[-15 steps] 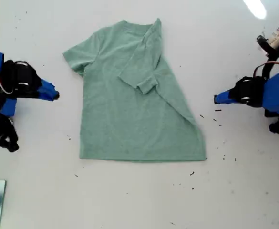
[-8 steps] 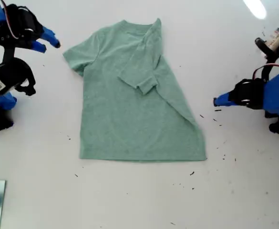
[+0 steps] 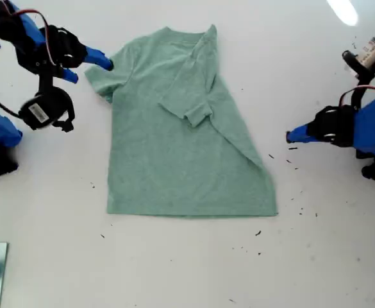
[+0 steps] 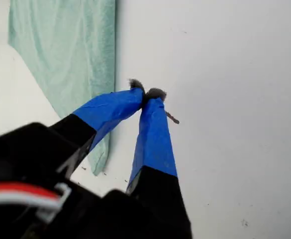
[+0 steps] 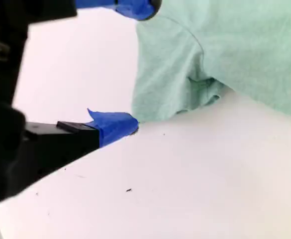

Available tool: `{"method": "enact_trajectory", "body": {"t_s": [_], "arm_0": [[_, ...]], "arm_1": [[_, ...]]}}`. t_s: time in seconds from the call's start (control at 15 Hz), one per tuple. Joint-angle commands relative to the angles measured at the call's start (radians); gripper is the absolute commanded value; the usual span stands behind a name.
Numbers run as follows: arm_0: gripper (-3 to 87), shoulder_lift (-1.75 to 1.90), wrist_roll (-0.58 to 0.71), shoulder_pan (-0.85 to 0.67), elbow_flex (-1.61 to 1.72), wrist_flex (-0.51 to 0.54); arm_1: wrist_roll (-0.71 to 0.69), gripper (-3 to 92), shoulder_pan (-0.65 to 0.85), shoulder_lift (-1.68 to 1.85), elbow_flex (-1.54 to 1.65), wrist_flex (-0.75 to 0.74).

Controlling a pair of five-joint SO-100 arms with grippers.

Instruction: Fold t shirt

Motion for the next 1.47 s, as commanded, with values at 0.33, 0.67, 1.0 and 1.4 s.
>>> {"method": "enact_trajectory", "body": {"t_s": [0.33,0.67,1.0,1.4], "arm_0": [[7.2,-0.380,-0.003,-0.074,0.124,-0.301],[-0.2,0.002,0.002,-0.032,0.072,-0.173],[-0.2,0.184,0.032,-0.023,-0.163,0.032],[-0.2,-0.322,-0.012,0.288,-0.601,-0.132]], "arm_1": [[0.032,2.5,-0.064,0.015,0.071,0.031],[0.031,2.5,-0.058,0.015,0.071,0.031],[0.029,2.5,-0.051,0.015,0.071,0.031],[0.054,2.5,-0.078,0.015,0.071,0.021]]}}
